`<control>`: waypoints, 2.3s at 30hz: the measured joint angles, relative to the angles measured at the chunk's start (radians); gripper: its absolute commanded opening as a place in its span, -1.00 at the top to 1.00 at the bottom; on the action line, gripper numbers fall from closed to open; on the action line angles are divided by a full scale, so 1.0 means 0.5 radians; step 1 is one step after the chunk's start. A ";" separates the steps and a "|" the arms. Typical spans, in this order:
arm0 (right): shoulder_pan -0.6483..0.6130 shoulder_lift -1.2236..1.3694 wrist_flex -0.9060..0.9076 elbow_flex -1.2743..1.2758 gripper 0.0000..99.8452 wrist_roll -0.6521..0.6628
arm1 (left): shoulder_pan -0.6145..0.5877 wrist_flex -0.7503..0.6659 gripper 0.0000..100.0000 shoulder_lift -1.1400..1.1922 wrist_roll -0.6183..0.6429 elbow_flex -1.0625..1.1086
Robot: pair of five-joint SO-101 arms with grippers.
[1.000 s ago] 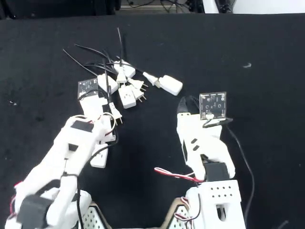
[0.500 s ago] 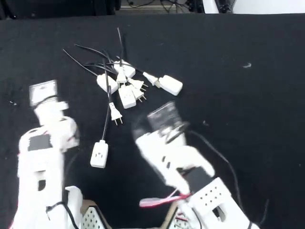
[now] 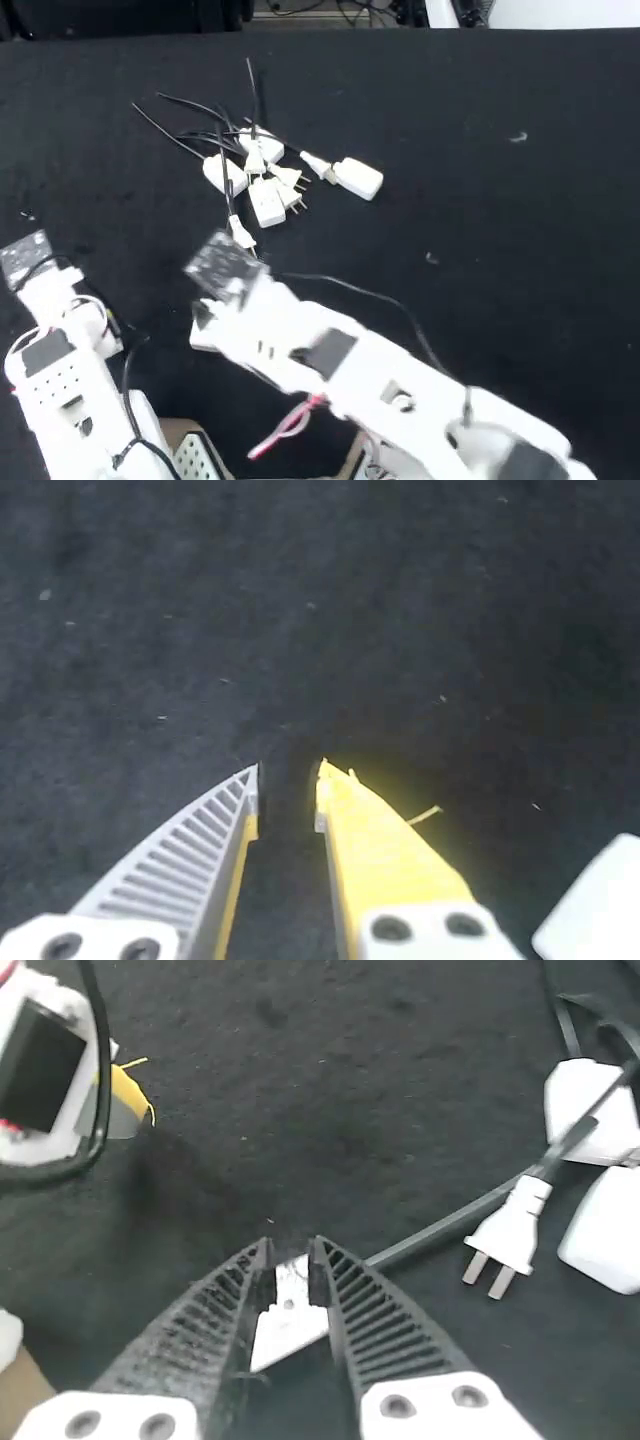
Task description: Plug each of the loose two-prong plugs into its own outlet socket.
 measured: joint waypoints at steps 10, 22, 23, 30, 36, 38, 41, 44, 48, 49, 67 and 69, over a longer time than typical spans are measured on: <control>-0.028 1.215 0.068 -0.724 0.86 -0.746 | -0.138 0.015 0.79 -0.264 0.000 0.114; 0.006 1.507 0.841 -1.283 0.86 -0.786 | -0.135 0.015 0.79 -0.681 0.000 0.310; 0.031 1.507 0.899 -1.286 0.86 -0.767 | -0.135 0.018 0.79 -0.706 0.000 0.319; 0.212 1.516 1.277 -1.240 0.87 -0.381 | -0.135 0.114 0.79 -0.776 -0.003 0.319; 0.264 1.470 1.439 -1.215 0.87 -0.117 | -0.135 0.114 0.79 -0.776 -0.003 0.319; 0.264 1.335 1.442 -1.151 0.87 -0.058 | -0.135 0.114 0.79 -0.776 -0.003 0.319; 0.264 0.988 1.430 -0.961 0.86 -0.034 | -0.135 0.114 0.79 -0.776 -0.003 0.319; 0.264 0.552 1.427 -0.712 0.66 -0.034 | -0.135 0.114 0.79 -0.776 -0.003 0.319; 0.344 0.058 1.433 -0.356 0.29 0.120 | -0.101 0.114 0.79 -0.776 -0.003 0.319; 0.350 -0.028 1.452 -0.279 0.29 0.169 | -0.064 0.114 0.79 -0.776 -0.003 0.319; 0.503 0.015 1.083 0.193 0.97 0.307 | 0.049 0.114 0.79 -0.776 -0.003 0.319; 0.559 -0.009 1.099 0.160 0.95 0.304 | 0.049 0.114 0.79 -0.776 -0.003 0.319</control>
